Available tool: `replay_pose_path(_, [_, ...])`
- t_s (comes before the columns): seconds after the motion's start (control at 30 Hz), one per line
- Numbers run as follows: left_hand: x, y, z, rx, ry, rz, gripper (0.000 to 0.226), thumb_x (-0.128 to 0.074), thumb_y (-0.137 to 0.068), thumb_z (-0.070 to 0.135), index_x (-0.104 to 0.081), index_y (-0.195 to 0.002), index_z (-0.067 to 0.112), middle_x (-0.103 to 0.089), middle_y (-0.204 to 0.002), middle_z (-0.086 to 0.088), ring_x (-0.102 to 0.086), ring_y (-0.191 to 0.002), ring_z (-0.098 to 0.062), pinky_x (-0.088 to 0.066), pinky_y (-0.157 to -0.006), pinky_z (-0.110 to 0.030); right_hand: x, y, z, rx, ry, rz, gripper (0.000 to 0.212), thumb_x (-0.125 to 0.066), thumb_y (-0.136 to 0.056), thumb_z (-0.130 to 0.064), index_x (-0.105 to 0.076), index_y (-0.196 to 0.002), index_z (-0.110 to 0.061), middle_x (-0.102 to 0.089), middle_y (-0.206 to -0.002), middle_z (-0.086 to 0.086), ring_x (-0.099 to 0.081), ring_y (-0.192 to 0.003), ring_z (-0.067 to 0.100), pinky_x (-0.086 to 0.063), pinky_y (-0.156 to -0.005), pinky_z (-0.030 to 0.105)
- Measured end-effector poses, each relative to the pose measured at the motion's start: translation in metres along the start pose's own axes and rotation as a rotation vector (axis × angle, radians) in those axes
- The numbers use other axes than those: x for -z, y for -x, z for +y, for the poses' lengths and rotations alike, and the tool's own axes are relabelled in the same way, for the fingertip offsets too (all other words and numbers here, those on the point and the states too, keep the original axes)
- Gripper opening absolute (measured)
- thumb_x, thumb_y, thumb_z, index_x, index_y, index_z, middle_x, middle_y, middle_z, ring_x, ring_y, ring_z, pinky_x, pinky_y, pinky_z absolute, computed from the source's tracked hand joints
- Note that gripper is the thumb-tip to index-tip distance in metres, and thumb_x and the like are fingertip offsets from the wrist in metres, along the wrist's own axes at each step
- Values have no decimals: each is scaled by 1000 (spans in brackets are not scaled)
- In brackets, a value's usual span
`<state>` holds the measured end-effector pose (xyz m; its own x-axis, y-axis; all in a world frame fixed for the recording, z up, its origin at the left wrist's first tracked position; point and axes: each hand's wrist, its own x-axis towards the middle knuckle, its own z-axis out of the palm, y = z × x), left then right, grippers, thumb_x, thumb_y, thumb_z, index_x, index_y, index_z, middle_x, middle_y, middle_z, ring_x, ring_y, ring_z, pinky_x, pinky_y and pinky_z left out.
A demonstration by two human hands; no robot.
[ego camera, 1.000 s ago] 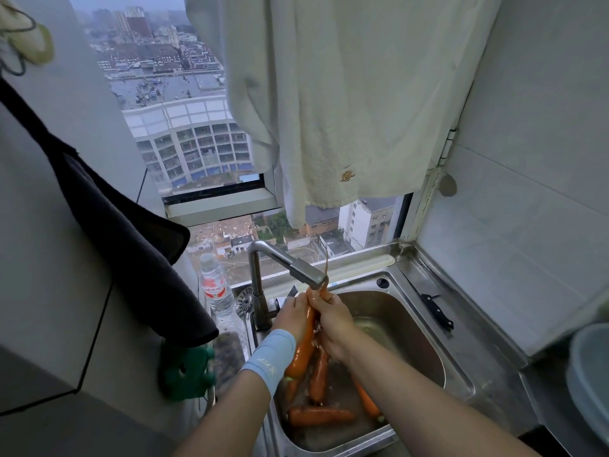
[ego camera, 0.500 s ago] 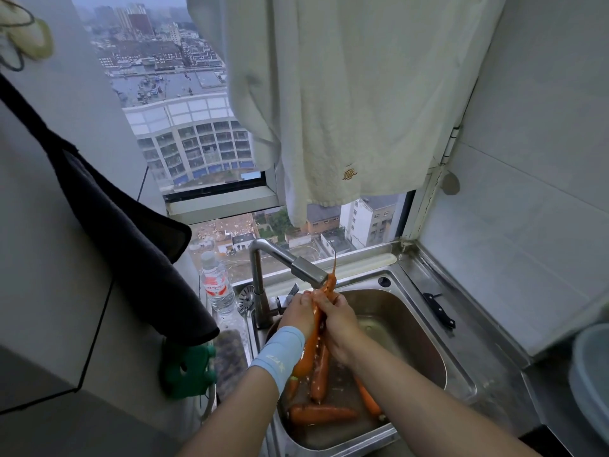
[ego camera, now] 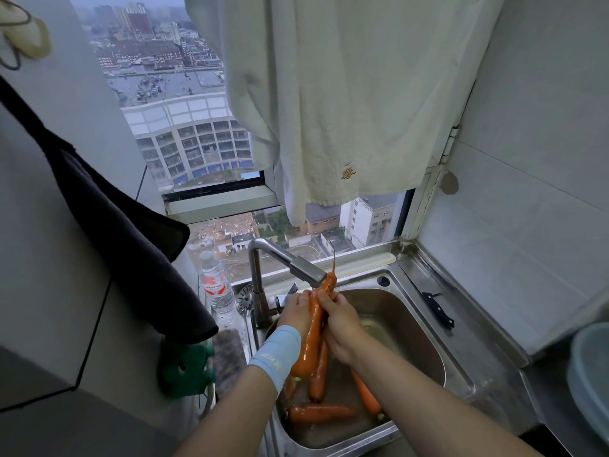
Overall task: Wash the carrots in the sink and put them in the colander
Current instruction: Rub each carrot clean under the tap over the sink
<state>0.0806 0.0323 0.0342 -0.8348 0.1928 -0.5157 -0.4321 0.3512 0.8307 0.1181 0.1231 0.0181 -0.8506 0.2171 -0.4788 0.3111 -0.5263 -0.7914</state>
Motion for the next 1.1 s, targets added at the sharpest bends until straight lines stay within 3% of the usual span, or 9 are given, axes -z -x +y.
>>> replay_pose_path(0.1, [8, 1, -7, -22, 17, -113, 35, -39, -105, 45, -51, -136, 32, -63, -121, -7, -61, -111, -30, -46, -106, -52, 5, -4, -6, -10, -83, 14, 28, -52, -106, -27, -59, -130, -13, -74, -115, 14, -71, -106, 29, -57, -86, 41])
replay_pose_path(0.2, [18, 2, -16, -1, 197, -232, 28, -49, -105, 26, -57, -132, 27, -68, -120, -9, -64, -110, -29, -51, -101, -47, 8, -7, -13, -30, -137, 18, 26, -49, -108, -25, -62, -123, -9, -74, -109, 18, -71, -102, 31, -57, -82, 43])
replay_pose_path(0.3, [20, 3, -19, -23, 147, -302, 33, -51, -104, 18, -55, -137, 19, -67, -124, -12, -65, -114, -32, -48, -105, -52, 6, -5, -16, -31, -146, 23, 24, -46, -109, -26, -62, -119, -11, -74, -109, 16, -71, -97, 29, -57, -76, 40])
replay_pose_path(0.47, [14, 7, -12, -100, 27, -135, 22, -49, -103, 43, -57, -122, 37, -67, -117, -4, -64, -107, -29, -48, -105, -50, -5, -7, -13, -35, -120, 6, 26, -43, -110, -26, -53, -133, -19, -71, -112, 12, -69, -96, 25, -56, -73, 37])
replay_pose_path(0.6, [16, -4, -20, -102, 40, -100, 47, -56, -91, 59, -62, -129, 32, -69, -119, -4, -66, -108, -30, -51, -102, -52, -6, -8, -14, -41, -29, -57, 26, -53, -104, -6, -55, -130, -11, -70, -115, 17, -70, -102, 28, -58, -81, 38])
replay_pose_path(0.7, [20, 0, -19, -91, 56, -212, 38, -54, -100, 38, -54, -138, 31, -67, -122, -6, -65, -112, -30, -48, -106, -53, -4, -12, -14, -16, 110, 0, 27, -55, -105, -15, -58, -131, -8, -71, -114, 16, -70, -104, 31, -58, -87, 44])
replay_pose_path(0.8, [23, 3, -19, -121, 28, -339, 41, -51, -102, 14, -47, -140, 30, -66, -126, -10, -64, -116, -30, -49, -106, -51, -8, -17, -13, 14, 296, 139, 32, -45, -108, -32, -59, -128, -11, -69, -107, 12, -68, -96, 27, -57, -81, 40])
replay_pose_path(0.97, [13, 9, -12, -163, -13, -190, 24, -44, -106, 23, -55, -126, 31, -67, -112, -4, -65, -106, -25, -52, -101, -45, -10, -20, -7, 0, 306, 134, 39, -42, -108, -45, -58, -133, -20, -69, -113, 11, -67, -101, 29, -57, -89, 47])
replay_pose_path(1.1, [12, 0, -19, -170, 20, -67, 28, -42, -106, 29, -60, -122, 42, -65, -122, -3, -62, -110, -27, -48, -105, -51, -8, -20, -5, -22, 129, -47, 32, -47, -109, -19, -54, -140, -21, -72, -118, 15, -71, -106, 29, -59, -84, 40])
